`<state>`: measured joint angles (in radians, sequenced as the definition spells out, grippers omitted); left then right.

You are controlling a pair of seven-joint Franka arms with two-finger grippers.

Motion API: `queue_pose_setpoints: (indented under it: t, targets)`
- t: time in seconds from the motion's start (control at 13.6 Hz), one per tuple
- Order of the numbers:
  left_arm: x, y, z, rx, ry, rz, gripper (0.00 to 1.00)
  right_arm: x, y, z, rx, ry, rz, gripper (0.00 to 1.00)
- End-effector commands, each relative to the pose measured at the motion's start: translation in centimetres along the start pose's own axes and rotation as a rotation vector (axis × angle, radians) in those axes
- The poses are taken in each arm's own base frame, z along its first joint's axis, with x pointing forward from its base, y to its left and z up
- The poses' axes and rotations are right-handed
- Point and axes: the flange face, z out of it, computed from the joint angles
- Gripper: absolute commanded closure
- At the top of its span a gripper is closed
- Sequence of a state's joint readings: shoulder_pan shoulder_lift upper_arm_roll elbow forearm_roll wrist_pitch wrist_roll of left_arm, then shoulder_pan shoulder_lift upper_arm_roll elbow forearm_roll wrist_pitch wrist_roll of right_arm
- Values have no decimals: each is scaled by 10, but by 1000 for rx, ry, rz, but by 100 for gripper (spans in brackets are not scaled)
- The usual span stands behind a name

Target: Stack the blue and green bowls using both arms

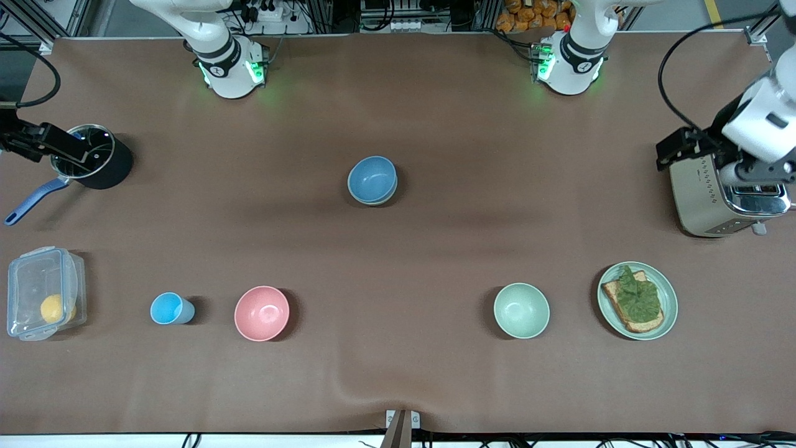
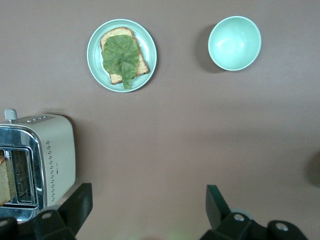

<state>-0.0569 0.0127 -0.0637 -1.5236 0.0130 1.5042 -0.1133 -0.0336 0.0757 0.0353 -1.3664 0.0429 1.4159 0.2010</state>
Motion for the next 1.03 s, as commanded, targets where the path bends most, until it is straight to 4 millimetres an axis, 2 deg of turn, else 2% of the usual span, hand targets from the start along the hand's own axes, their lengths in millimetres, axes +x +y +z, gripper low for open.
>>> queue_pose_setpoints:
  t: [0.0, 0.29, 0.59, 0.96]
  targets:
    - [-15, -3, -14, -34, 4, 35, 0, -6, 3, -6, -17, 3, -14, 0]
    - [-13, -12, -14, -35, 9, 95, 0, -6, 3, -6, -17, 5, -14, 0]
    - [-14, -3, -14, -9, 10, 127, 0, -6, 3, -6, -17, 3, -14, 0]
    - [-12, -5, -19, -13, 21, 113, 0, -5, 4, -5, -17, 2, -13, 0]
